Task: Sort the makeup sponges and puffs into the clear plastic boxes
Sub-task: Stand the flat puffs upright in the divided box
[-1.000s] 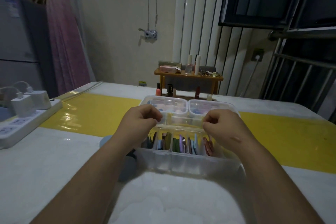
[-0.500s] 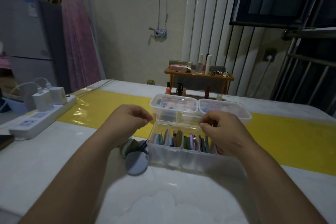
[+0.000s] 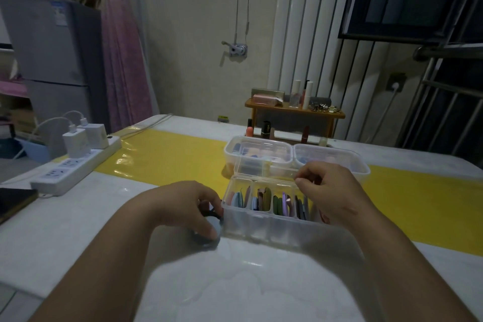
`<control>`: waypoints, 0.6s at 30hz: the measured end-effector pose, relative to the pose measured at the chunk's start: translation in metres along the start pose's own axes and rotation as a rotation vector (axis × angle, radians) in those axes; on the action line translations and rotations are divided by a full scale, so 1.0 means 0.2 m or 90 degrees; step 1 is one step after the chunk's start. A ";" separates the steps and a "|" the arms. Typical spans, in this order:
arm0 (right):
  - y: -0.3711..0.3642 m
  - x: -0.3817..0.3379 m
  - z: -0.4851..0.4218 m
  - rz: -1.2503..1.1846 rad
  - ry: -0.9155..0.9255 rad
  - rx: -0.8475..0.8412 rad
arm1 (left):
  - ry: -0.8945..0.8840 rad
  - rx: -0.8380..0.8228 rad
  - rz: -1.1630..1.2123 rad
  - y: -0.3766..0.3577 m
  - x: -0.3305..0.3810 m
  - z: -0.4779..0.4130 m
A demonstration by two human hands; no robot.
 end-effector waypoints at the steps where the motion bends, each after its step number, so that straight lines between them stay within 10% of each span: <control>1: 0.00 0.00 0.00 -0.001 0.000 0.000 | -0.010 -0.016 -0.033 -0.02 0.01 0.00; 18: 0.02 0.00 0.00 0.010 0.009 0.016 | 0.038 0.220 0.059 0.20 -0.04 -0.02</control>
Point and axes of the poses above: each hand's wrist, its own z-axis away from the middle knuckle, its own y-axis out of the back of the hand, x = y × z, the point moved 10 cm from there along -z, towards the middle knuckle, and after that the axes turned 9 degrees about -x, right-handed, at the moved point
